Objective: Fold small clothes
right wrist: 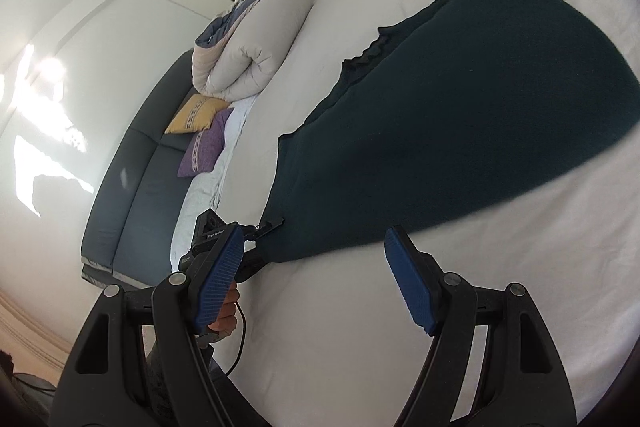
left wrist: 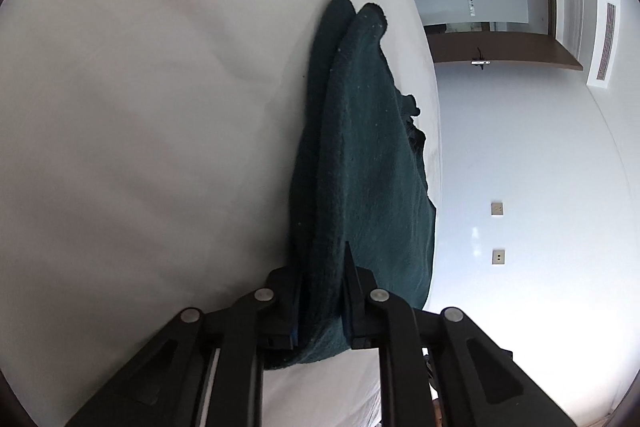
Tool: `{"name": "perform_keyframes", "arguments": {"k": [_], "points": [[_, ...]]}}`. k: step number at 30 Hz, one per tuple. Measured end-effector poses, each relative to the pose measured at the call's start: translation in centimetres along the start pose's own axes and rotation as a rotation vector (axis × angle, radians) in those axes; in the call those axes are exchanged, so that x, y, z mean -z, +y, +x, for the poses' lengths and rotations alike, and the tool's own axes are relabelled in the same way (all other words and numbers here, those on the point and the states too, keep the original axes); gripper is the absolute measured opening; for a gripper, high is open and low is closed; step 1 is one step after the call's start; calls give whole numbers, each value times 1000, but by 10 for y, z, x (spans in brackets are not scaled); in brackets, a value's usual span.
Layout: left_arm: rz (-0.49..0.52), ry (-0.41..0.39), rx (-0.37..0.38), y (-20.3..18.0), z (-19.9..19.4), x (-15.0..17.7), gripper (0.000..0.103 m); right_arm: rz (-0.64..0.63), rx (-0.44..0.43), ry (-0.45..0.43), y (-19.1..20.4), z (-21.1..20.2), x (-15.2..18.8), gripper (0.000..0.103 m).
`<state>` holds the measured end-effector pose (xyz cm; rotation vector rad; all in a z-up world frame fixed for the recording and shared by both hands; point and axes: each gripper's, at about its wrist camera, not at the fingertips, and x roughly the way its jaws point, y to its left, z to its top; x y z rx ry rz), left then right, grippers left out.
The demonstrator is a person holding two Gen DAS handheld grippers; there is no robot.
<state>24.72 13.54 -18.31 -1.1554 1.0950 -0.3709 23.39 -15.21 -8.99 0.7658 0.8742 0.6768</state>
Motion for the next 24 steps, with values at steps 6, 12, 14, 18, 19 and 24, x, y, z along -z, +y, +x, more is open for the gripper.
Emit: {"name": "perform_keyframes", "arguments": {"k": [6,12,14,18,19,24], "points": [[26,-79,23,-9,-11,3,11,-46,-13,117,23,72,-30,73],[110,-128,9,-38,-19,6,11,-30,-84,190,41,144,-62,73],[158,-136,-12,-53,-20,8,10,23,-94,230,31,165,-73,73],[236,-143,-46,-84,-14,13,10,183,-62,216,-16,182,-92,73],[261,-147,-55,-94,-12,14,10,224,-100,206,-27,181,-96,73],[417,-119,-96,-153,29,29,9,286,-221,176,-50,160,-114,73]]}}
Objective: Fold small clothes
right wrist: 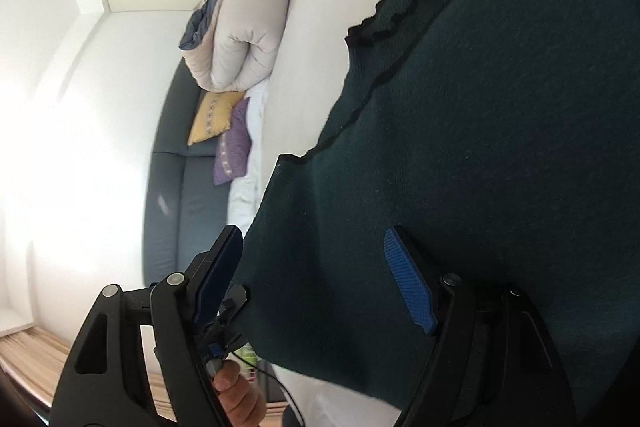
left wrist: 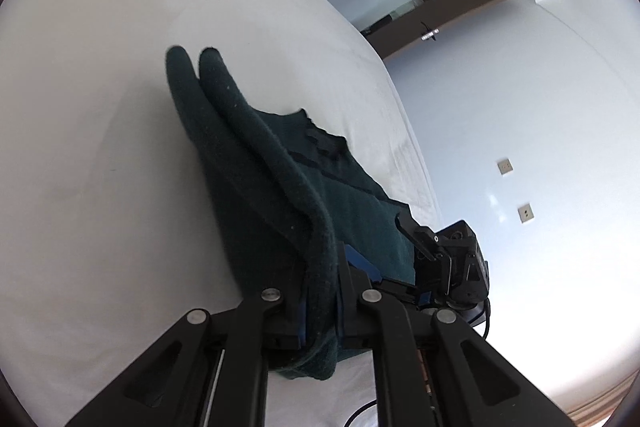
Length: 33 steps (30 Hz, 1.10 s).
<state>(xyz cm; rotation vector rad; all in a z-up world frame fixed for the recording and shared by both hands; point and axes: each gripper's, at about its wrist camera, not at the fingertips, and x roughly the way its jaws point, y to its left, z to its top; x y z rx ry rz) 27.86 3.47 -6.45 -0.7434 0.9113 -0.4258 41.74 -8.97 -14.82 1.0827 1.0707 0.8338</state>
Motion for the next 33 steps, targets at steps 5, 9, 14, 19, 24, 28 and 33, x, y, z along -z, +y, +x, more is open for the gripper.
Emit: {"name": "perform_keyframes", "arguments": {"k": [5,9,14,19,24,28,33], "points": [[165,79,6,-68,60,15,9,26,-87,-16,-9,-31,-27,79],[237,143,-8,-91,107,40,9,57,-117,-39,-18,-60,-53,81],[254,209,-46,-82,142,67,9,69,-95,-26,-25,-77,-74,81],[275,195,-57,-79,139,69,9,-14,73,10,-10,-60,-84,81],[304,176,-64,-90,132,73,9,-91,234,46,6,-37,-94,30],[308,179,-57,-93,129,76,9,-135,345,40,8,-42,-89,15],[329,179,-33,-97,129,73,9,-227,407,30,29,-63,-99,12]]}}
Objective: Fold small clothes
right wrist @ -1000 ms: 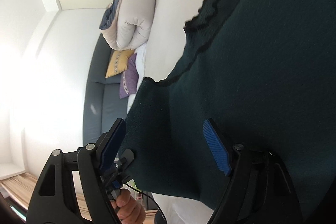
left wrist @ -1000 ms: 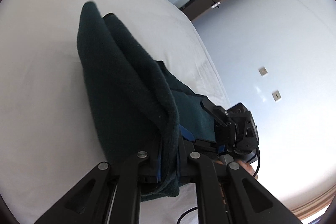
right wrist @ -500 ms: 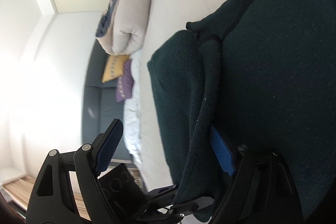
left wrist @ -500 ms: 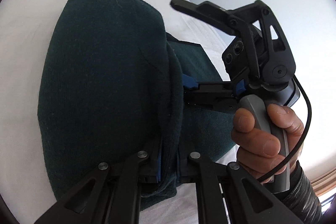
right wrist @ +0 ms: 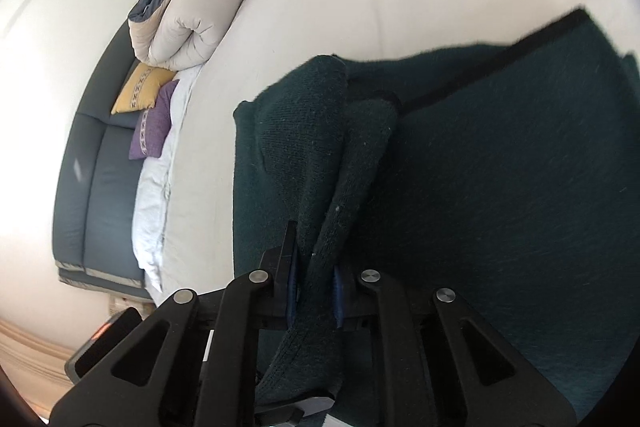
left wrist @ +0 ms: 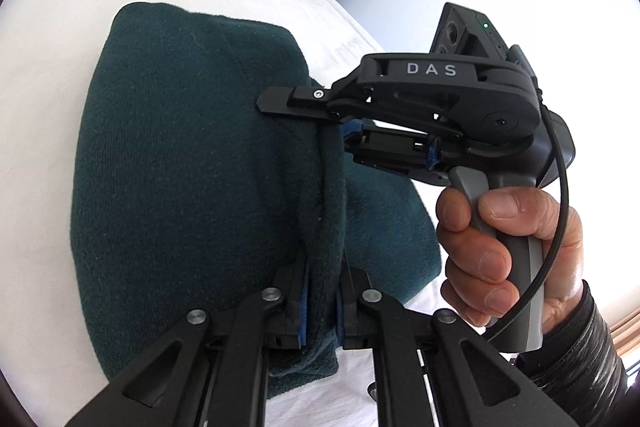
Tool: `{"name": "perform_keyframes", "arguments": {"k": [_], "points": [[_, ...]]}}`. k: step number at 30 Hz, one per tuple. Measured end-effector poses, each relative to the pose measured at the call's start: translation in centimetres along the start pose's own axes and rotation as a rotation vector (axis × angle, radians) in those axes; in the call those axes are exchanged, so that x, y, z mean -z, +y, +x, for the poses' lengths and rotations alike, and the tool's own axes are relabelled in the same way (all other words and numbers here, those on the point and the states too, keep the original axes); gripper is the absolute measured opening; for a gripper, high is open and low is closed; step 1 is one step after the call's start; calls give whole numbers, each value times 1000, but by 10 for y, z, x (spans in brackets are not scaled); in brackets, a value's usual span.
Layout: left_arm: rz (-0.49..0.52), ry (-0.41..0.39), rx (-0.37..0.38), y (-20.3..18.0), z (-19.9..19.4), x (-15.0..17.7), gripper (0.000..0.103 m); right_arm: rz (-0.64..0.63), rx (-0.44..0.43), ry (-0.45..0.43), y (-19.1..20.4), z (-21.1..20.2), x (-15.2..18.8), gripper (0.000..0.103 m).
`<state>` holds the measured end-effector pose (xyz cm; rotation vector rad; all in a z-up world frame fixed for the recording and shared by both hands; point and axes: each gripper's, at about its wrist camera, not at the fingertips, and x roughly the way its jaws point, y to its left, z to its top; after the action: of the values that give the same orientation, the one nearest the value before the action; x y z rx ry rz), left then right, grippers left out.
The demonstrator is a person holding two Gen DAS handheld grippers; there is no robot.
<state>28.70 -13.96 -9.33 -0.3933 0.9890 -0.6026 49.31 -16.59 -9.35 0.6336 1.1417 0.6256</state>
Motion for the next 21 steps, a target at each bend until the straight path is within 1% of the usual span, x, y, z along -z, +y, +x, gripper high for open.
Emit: {"name": "perform_keyframes", "arguments": {"k": [4,10,14,16,21], "points": [[23,4,26,-9,5,-4,9,-46,49,-25,0,-29,-10,11],[64,30,58,-28,15,-12,9,-37,78,-57,-28,-82,-22,11],[67,52,63,-32,23,-15,9,-18,92,-71,-50,-105,-24,11],[67,61,60,-32,29,-23,9,-8,94,-78,-60,-116,-26,11],[70,71,57,-32,38,-32,9,9,99,-87,-79,-126,-28,11]]}}
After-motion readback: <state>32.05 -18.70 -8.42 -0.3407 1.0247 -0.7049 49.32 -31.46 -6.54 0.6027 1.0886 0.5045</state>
